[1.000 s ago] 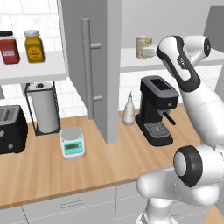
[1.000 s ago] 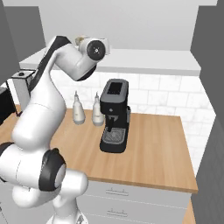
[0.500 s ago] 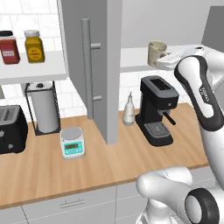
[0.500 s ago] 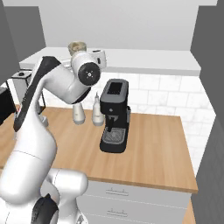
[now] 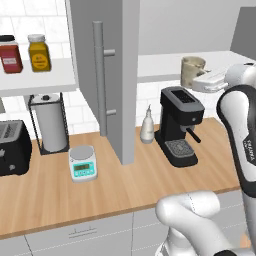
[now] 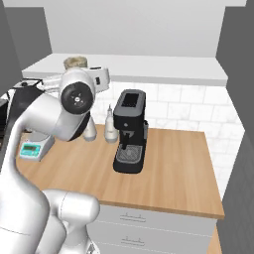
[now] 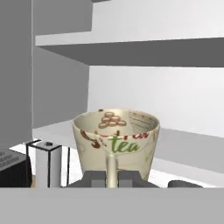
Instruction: Gather all objects into one cabinet and sort the glasses and bowls to opposite sides.
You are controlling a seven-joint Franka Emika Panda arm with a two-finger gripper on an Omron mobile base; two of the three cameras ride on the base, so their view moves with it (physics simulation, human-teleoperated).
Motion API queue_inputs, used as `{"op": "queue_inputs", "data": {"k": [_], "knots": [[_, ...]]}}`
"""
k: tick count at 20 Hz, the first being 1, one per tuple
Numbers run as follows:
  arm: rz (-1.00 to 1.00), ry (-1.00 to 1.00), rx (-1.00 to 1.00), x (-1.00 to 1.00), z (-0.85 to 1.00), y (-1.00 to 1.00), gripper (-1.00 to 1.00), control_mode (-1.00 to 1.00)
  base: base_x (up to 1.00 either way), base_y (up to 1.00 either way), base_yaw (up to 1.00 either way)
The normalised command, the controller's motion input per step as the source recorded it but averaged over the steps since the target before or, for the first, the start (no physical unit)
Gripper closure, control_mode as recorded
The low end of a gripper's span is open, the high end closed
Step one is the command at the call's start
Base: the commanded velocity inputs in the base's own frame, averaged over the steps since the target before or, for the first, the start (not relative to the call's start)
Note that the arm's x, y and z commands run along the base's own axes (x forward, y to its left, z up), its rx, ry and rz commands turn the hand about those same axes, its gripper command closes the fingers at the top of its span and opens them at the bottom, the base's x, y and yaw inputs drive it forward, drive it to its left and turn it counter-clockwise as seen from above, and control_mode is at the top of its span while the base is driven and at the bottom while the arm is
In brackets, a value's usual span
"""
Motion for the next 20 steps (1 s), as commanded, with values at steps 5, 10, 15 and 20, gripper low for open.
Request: {"op": "queue_inputs", "data": {"k": [5, 10, 15, 20], "knots": [[-0.13, 0.25, 0.0, -0.75, 0.0, 0.0, 1.0, -1.0, 0.0, 0.0, 0.0], [-0.1, 0.08, 0.0, -0.56, -0.03, 0.0, 1.0, -1.0, 0.0, 0.0, 0.0], [-0.04, 0.04, 0.0, -0.65, -0.15, 0.0, 1.0, -1.0, 0.0, 0.0, 0.0], [-0.03, 0.0, -0.02, -0.23, -0.22, 0.16, 1.0, -1.0, 0.0, 0.0, 0.0]]}}
